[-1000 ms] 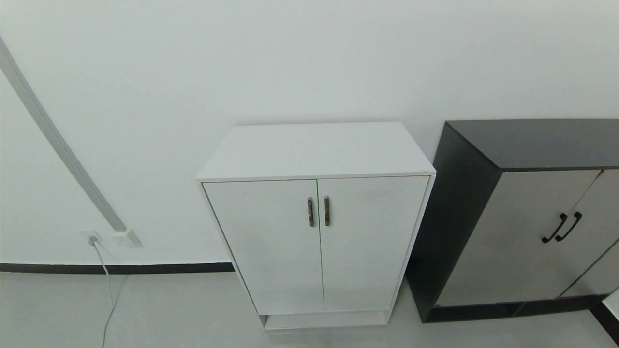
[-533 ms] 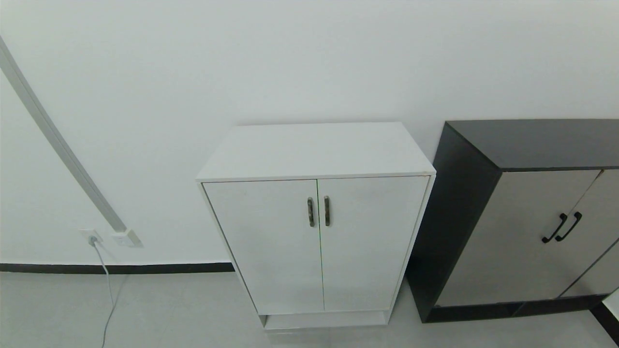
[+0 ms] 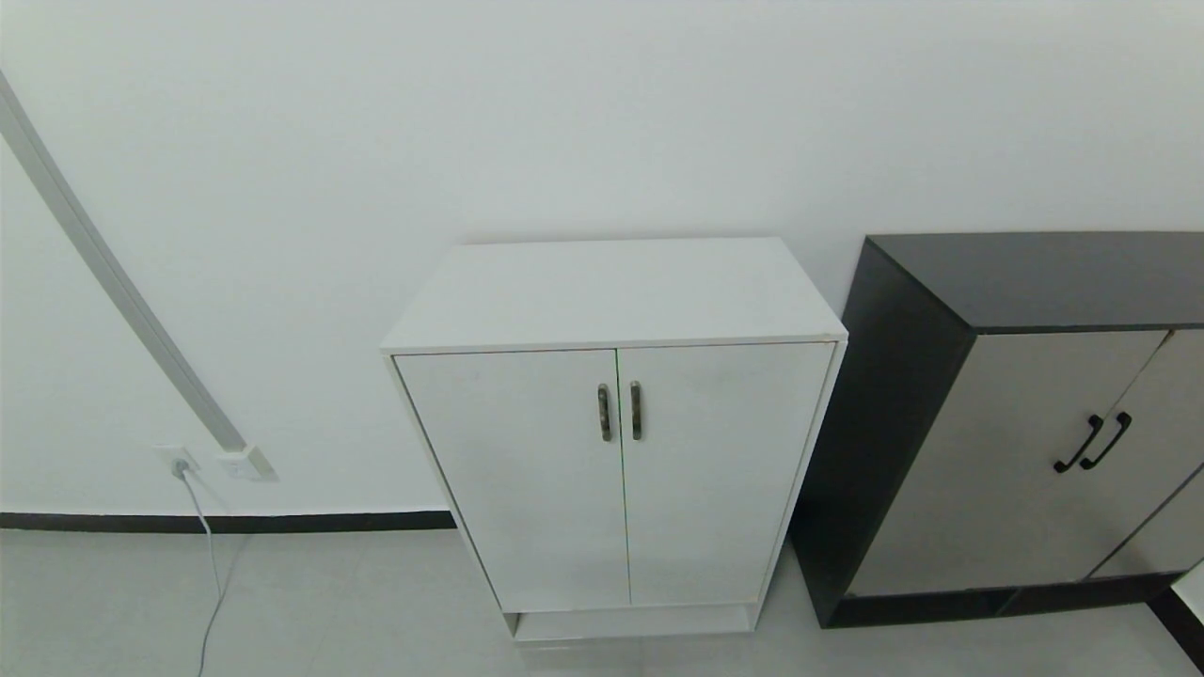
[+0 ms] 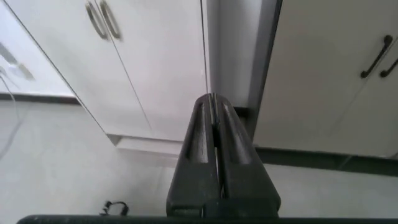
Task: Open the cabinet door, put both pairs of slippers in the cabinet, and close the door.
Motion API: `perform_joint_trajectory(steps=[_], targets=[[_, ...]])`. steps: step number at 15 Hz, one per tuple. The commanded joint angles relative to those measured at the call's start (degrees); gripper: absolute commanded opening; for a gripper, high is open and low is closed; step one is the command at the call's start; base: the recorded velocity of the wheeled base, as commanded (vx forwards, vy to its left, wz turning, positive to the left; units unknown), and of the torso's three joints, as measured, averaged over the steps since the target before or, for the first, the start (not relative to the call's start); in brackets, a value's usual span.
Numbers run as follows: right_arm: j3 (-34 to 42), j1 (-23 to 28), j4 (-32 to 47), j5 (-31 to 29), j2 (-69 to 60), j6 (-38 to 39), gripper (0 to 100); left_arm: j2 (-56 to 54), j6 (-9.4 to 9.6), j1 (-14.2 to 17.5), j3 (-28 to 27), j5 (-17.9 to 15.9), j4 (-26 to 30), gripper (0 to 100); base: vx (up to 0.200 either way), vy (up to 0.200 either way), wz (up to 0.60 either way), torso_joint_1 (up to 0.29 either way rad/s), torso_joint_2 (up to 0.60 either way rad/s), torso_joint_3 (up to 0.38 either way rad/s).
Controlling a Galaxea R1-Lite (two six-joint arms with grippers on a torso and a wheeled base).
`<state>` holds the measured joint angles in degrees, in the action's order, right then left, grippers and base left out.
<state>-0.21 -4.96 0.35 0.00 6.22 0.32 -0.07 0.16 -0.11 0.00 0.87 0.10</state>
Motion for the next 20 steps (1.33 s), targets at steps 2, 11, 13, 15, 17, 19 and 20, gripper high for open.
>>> perform_joint_trajectory(steps=[2,11,13,15,17,19,20], targets=[[0.03,2.76,0.00,0.00,-0.59,-0.14,0,0.07,0.02,0.02,0.00,0.01,-0.01,0,0.000,0.000,0.00,0.000,0.00,0.000],[0.21,4.87,-0.62,-0.88,-6.13,3.90,0,0.07,0.11,0.02,0.00,-0.07,-0.01,0,0.000,0.000,0.00,0.000,0.00,0.000],[0.21,4.87,-0.62,-1.23,-6.13,3.99,0,0.07,0.11,0.02,0.00,-0.07,-0.01,0,0.000,0.000,0.00,0.000,0.00,0.000],[0.12,4.87,-0.62,-1.23,-6.13,3.90,0,0.07,0.11,0.02,0.00,-0.07,-0.01,0,0.000,0.000,0.00,0.000,0.00,0.000],[0.21,4.87,-0.53,-0.97,-6.13,3.81,0,0.07,0.11,0.02,0.00,-0.07,-0.01,0,0.000,0.000,0.00,0.000,0.00,0.000],[0.21,4.87,-0.53,-0.97,-6.22,3.73,0,0.07,0.11,0.02,0.00,-0.16,-0.01,0,0.000,0.000,0.00,0.000,0.00,0.000],[0.21,4.87,-0.53,-0.97,-6.13,3.73,0,0.07,0.11,0.02,0.00,-0.07,-0.01,0,0.000,0.000,0.00,0.000,0.00,0.000]])
